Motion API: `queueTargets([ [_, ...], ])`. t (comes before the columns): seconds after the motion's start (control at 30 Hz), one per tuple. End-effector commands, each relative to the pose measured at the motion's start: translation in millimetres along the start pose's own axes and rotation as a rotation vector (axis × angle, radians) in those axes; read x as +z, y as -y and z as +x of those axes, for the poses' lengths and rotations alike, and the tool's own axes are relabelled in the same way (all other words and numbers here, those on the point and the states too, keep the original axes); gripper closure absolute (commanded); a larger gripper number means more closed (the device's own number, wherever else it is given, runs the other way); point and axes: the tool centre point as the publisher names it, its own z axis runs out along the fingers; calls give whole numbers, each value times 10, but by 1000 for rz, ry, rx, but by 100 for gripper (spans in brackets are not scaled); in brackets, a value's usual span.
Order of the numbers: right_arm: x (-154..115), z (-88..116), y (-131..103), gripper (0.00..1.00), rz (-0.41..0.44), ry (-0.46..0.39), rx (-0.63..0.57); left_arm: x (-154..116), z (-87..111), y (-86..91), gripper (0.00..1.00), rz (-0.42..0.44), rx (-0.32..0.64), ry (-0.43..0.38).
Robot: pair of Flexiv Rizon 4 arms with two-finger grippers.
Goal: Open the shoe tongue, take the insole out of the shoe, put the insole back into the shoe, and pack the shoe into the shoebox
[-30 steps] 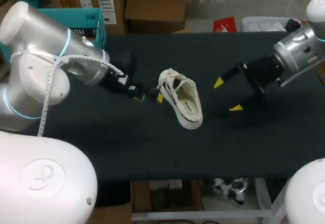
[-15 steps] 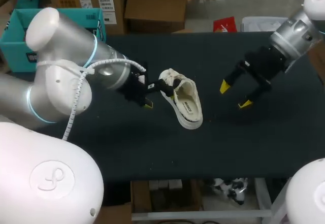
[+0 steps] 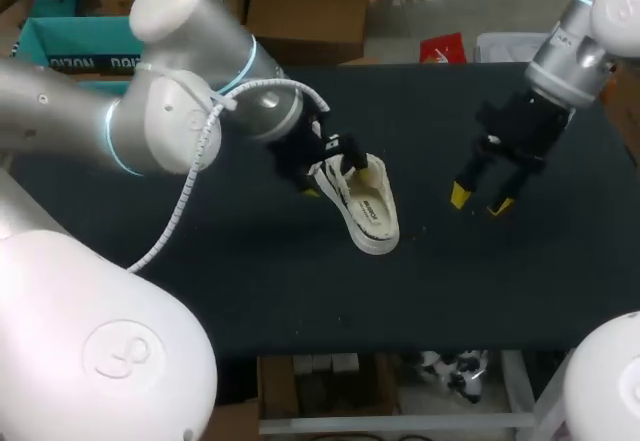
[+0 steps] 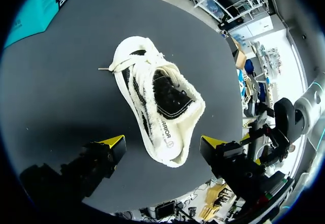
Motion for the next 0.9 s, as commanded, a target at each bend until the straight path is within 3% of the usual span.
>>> queueTargets([
  [0.03, 14, -5, -32, 0, 32, 38, -37, 226, 57, 55, 0, -9, -1, 257],
  [0.27, 79, -96, -40, 0, 112, 140, -182, 274, 37, 24, 0, 18, -10, 336],
  [0.33, 80, -152, -9, 0, 121, 148, -230, 300, 31, 41, 5, 21, -16, 344],
  [0.53, 74, -247, 81, 0, 147, 196, -353, 359, 11, 41, 27, 31, -21, 379],
  [0.63, 77, -245, 133, 0, 152, 232, -398, 400, -24, 61, 47, 38, -31, 393],
  [0.8, 72, -283, 252, 0, 130, 275, -489, 464, -57, 46, 43, 49, -43, 427],
  [0.9, 71, -310, 314, 0, 126, 293, -516, 467, -61, 66, 47, 52, -49, 427],
])
